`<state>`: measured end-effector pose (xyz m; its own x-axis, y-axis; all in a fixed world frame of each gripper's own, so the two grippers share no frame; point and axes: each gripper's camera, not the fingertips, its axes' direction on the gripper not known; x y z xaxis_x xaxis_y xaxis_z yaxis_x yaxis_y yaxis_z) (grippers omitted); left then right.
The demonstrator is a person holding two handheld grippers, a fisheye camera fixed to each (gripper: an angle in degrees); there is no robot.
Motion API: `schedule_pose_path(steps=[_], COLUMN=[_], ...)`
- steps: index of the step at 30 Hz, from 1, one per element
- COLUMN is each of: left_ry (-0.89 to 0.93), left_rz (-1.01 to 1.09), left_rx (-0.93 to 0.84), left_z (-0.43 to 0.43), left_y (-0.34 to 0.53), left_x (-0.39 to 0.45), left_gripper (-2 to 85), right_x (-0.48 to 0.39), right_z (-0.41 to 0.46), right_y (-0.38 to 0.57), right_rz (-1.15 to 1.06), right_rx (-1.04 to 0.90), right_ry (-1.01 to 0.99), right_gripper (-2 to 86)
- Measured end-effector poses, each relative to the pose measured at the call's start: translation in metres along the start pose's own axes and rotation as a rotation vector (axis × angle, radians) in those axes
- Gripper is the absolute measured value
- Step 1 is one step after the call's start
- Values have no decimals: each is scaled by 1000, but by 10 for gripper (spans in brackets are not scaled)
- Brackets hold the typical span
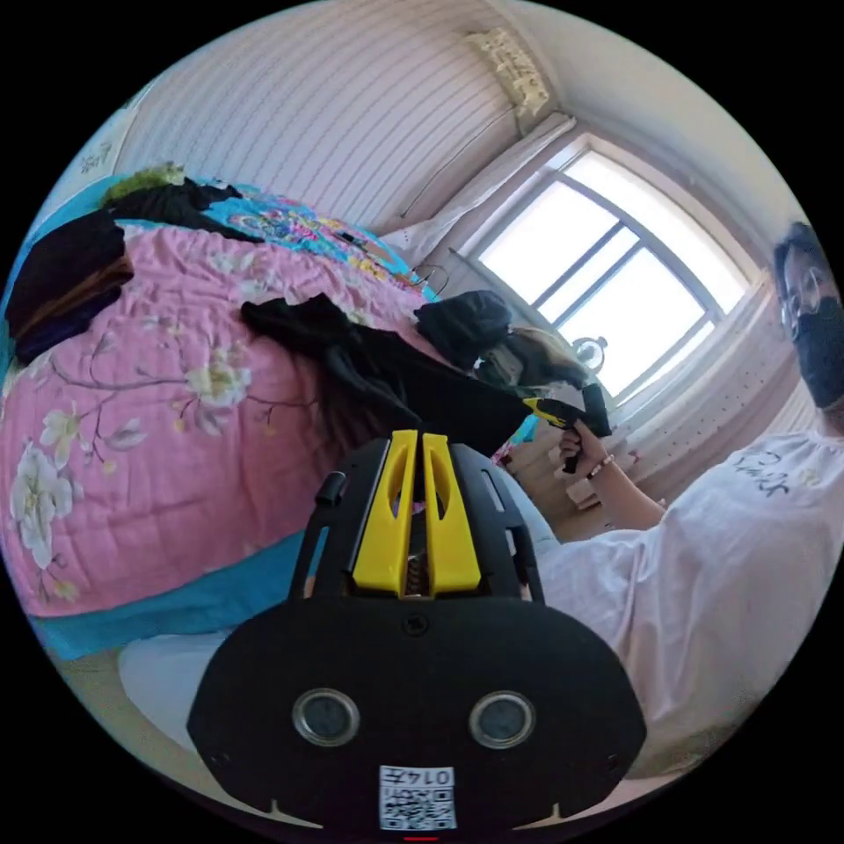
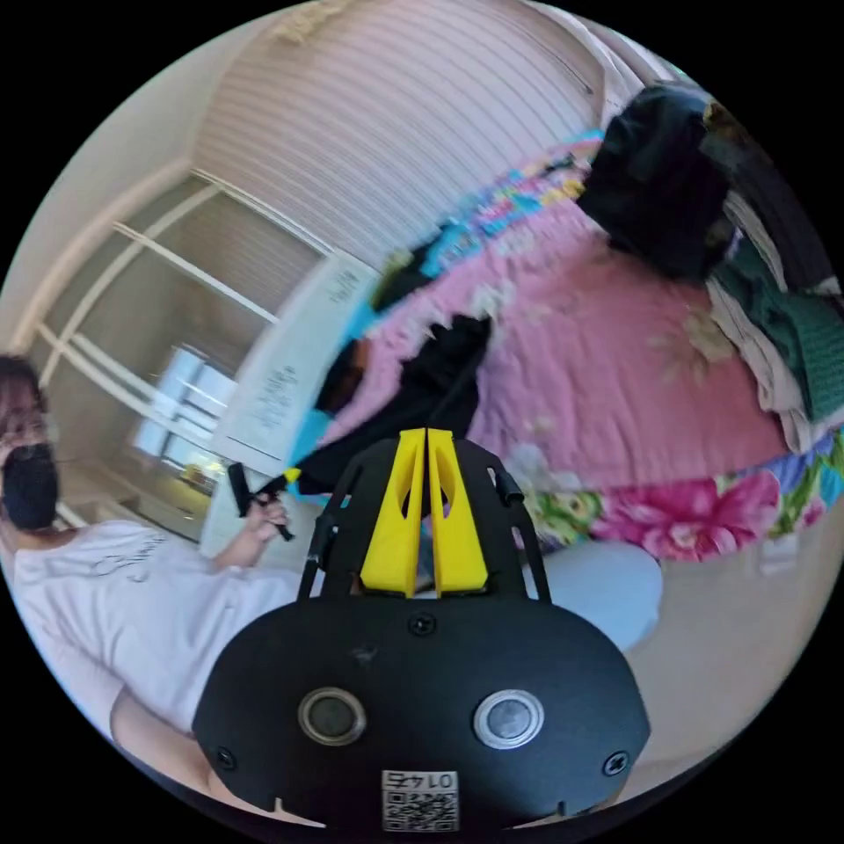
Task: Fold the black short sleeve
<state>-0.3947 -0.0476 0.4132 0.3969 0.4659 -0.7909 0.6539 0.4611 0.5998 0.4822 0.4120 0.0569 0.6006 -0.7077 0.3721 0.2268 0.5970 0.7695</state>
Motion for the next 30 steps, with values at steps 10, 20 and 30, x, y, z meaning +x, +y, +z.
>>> schedule_pose_path(steps=[10,20,30], left_ry=[134,-272,-255], left_rz=[412,98,169], left_rx=[654,326,569], left_z=[-294,-250,-272], left_y=[-93,-227,-320], left_x=[144,58,67], left_gripper=[-10,-10,-10], right_x=[-178,-166,-220], right_z=[-198,-79,-149], right_y=[-60,-221,-275], right_rz=[-592,-346,-545], right_rx=[456,14,421], right_ry=[-494,85,18], right_gripper=[-2,-2,-2])
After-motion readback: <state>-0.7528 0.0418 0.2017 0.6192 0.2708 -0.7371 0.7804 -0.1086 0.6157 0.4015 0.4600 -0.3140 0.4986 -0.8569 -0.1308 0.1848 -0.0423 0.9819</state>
